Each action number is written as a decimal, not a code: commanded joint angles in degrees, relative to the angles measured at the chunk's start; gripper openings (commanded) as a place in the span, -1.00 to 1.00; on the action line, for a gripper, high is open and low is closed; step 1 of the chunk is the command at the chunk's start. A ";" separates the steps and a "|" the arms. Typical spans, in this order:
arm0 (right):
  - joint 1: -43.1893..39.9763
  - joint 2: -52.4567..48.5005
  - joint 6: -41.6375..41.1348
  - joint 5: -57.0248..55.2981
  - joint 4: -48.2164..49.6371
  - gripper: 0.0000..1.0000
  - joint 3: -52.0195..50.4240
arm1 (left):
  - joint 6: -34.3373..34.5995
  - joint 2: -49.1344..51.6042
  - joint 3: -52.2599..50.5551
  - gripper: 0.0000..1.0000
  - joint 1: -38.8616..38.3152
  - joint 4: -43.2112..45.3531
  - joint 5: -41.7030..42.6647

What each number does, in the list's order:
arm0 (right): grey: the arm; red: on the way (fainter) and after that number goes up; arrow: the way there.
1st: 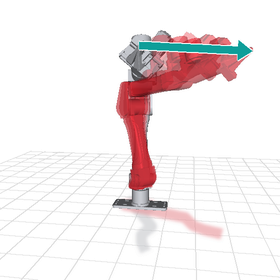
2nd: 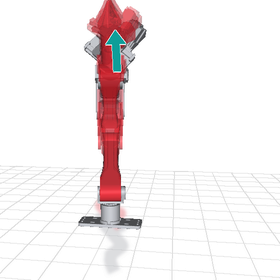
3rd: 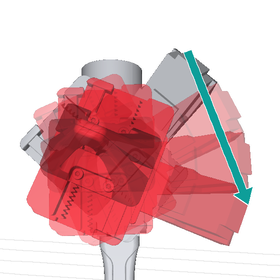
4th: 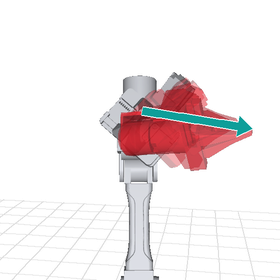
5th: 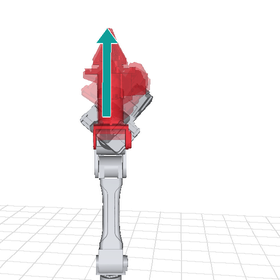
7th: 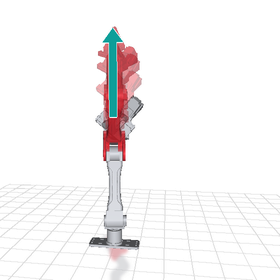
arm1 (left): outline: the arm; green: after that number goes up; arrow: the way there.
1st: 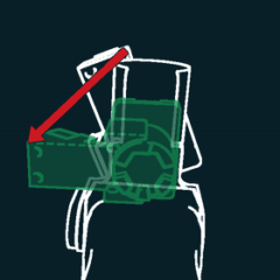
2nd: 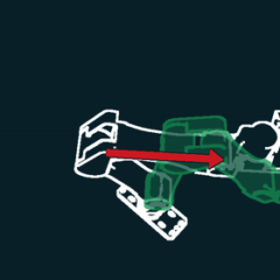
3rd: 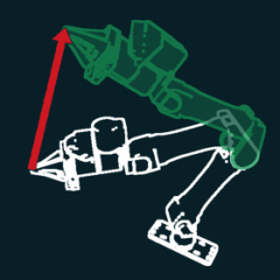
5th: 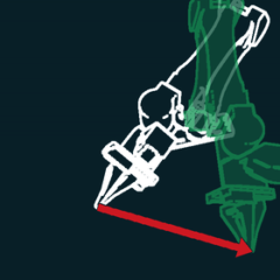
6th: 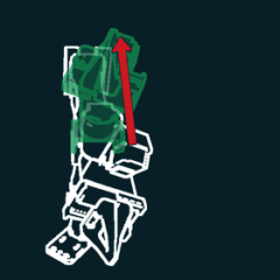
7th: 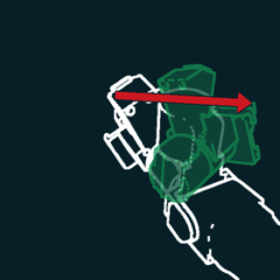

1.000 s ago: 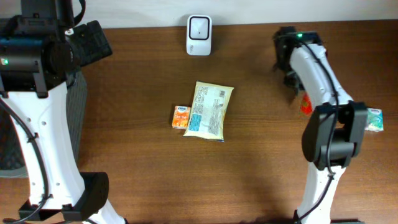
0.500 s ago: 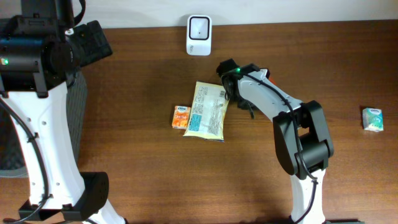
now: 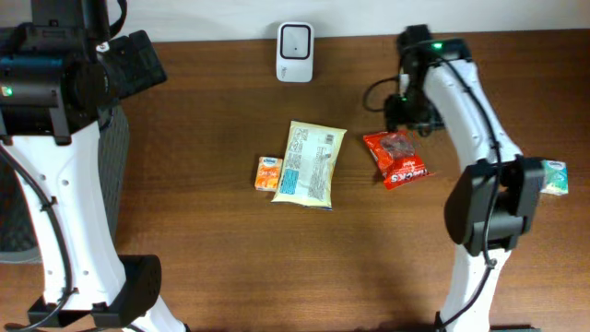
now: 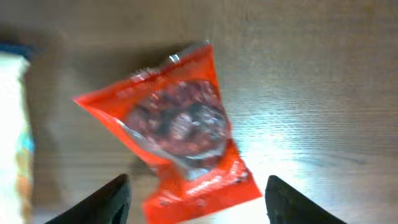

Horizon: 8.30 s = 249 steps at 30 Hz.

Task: Scan the item barcode

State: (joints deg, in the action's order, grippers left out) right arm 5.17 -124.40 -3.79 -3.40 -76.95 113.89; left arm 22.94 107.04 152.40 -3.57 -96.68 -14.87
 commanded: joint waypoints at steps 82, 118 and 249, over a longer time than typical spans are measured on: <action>6.91 -10.25 -1.62 4.46 24.17 0.22 -3.87 | -0.68 -0.02 -0.07 0.98 0.00 -0.02 -0.39; 17.16 -15.43 -1.01 -7.67 60.41 -0.92 15.34 | -0.68 -0.02 -0.07 0.98 0.00 -0.02 -0.39; 9.40 0.22 2.01 -20.00 18.82 0.97 -21.20 | -0.68 -0.02 -0.07 0.98 0.00 -0.02 -0.39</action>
State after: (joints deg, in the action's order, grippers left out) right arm 15.42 -124.95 -5.32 -21.67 -61.71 96.23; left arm 22.96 107.04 152.42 -3.57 -96.68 -14.87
